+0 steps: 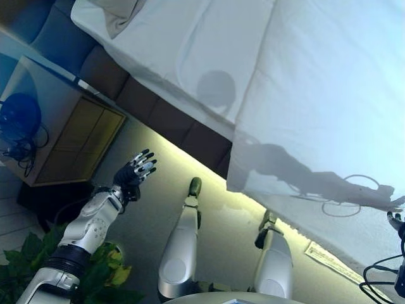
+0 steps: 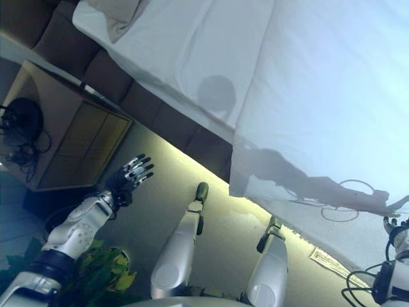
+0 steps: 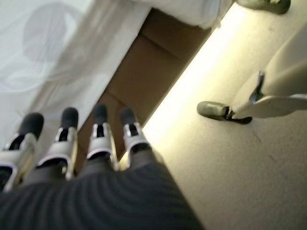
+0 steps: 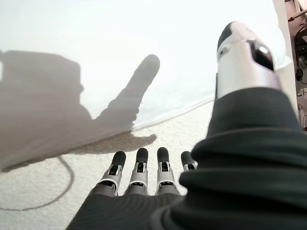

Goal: Make the bed neatly

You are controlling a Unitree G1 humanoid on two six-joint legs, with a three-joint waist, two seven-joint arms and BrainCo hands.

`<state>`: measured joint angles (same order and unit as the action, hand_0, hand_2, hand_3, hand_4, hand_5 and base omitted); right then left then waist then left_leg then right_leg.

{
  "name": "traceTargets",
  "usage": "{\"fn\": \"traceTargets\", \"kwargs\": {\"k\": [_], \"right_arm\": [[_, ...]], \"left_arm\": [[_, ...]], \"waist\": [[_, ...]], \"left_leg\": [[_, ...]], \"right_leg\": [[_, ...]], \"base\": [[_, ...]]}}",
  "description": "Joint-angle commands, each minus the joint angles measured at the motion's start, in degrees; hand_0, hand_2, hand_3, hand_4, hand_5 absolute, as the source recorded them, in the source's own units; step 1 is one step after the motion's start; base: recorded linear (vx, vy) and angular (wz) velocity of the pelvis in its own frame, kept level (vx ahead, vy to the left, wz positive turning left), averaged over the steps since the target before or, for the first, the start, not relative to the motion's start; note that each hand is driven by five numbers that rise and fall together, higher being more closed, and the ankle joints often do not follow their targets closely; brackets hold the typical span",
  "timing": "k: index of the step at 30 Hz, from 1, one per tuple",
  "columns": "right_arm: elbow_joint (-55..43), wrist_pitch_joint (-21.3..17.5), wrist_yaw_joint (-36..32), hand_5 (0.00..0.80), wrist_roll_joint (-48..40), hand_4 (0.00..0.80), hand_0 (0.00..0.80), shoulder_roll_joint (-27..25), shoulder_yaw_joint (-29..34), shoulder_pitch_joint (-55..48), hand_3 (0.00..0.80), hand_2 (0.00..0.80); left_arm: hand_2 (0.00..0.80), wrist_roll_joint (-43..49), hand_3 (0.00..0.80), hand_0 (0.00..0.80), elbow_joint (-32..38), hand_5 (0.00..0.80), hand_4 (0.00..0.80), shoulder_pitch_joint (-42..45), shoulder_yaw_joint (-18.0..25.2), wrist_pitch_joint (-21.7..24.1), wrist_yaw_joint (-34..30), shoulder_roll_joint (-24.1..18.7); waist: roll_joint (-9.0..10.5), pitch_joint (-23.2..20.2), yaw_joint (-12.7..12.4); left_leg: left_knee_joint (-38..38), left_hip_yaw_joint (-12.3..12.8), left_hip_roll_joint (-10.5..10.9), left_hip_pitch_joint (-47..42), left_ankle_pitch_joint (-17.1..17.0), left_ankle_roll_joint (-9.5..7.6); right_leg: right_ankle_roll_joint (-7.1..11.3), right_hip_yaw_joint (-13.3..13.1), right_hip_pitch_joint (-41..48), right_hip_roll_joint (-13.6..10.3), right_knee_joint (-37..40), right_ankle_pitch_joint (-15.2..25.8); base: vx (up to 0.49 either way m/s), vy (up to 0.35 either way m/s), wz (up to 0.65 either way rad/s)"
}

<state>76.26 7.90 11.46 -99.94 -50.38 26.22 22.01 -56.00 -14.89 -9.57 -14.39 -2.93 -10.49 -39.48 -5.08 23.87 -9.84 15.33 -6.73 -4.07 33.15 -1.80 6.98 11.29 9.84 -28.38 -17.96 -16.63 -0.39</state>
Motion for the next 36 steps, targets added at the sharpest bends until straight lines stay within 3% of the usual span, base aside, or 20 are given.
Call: {"fn": "traceTargets", "kwargs": {"k": [1, 10, 18, 20, 25, 36], "right_arm": [[-3.93, -1.38, -4.31, 0.0, 0.12, 0.0, 0.0, -0.29, -2.58, -0.82, 0.0, 0.0], [-6.63, -6.34, -11.46, 0.0, 1.91, 0.0, 0.0, -1.66, -5.77, 4.6, 0.0, 0.0], [-7.57, -4.51, -11.33, 0.0, 1.64, 0.0, 0.0, -3.26, -6.03, 7.14, 0.0, 0.0], [-7.42, -4.04, -11.81, 0.0, 2.06, 0.0, 0.0, -3.6, -5.7, 6.9, 0.0, 0.0], [-6.71, -2.83, -12.61, 0.0, 3.54, 0.0, 0.0, -4.36, -5.58, 6.95, 0.0, 0.0], [-7.32, -1.84, -10.39, 0.0, 5.52, 0.0, 0.0, -7.16, -6.26, 9.83, 0.0, 0.0]], "left_arm": [[0.0, -1.14, 0.0, 0.0, -0.89, 0.0, 0.0, -1.53, 3.12, 3.16, -1.11, -0.05], [0.0, -0.89, 0.0, 0.0, 0.06, 0.0, 0.0, -1.37, 5.43, 3.37, -0.93, -0.08], [0.0, -2.47, 0.0, 0.0, 1.02, 0.0, 0.0, 0.41, 9.7, 1.41, -1.09, -2.33], [0.0, -2.74, 0.0, 0.0, 0.99, 0.0, 0.0, 0.79, 10.58, 0.62, -1.32, -3.05], [0.0, -3.29, 0.0, 0.0, -1.14, 0.0, 0.0, 1.28, 11.73, -1.1, -2.14, -4.22], [0.0, -2.48, 0.0, 0.0, -3.19, 0.0, 0.0, 2.91, 12.01, -0.9, -4.75, -4.04]], "waist": [[-0.67, 0.47, 1.12], [-2.44, 2.6, 1.14], [-2.21, 2.43, 0.65], [-2.0, 1.85, 0.52], [-1.83, 0.92, 0.47], [-2.16, -1.19, 0.58]], "left_leg": [[-3.19, 0.07, -0.83, 2.95, -4.19, -1.35], [2.79, 0.43, 0.33, 8.36, -2.51, -1.64], [14.52, -1.2, -0.3, 14.2, 2.04, -1.85], [18.24, -1.76, -0.33, 15.42, 4.98, -2.05], [26.03, -2.8, 0.18, 19.41, 8.59, -2.63], [28.65, -2.56, 0.38, 22.22, 9.52, -2.3]], "right_leg": [[1.04, -0.94, -2.53, -2.39, 1.77, 5.78], [0.65, -2.75, -8.82, -3.21, -4.29, 3.47], [-1.04, -5.0, -15.92, -2.68, -17.35, -1.31], [-1.16, -5.86, -17.38, -2.56, -21.47, -3.87], [-2.14, -7.57, -21.46, -2.23, -28.53, -6.3], [-2.82, -9.12, -25.07, -1.98, -30.49, -6.2]], "base": [[-0.051, 0.027, 0.0], [-0.022, 0.0, -0.02], [0.003, 0.009, 0.0], [0.098, -0.032, -0.04], [0.04, -0.019, -0.08], [0.01, 0.01, -0.03]]}}
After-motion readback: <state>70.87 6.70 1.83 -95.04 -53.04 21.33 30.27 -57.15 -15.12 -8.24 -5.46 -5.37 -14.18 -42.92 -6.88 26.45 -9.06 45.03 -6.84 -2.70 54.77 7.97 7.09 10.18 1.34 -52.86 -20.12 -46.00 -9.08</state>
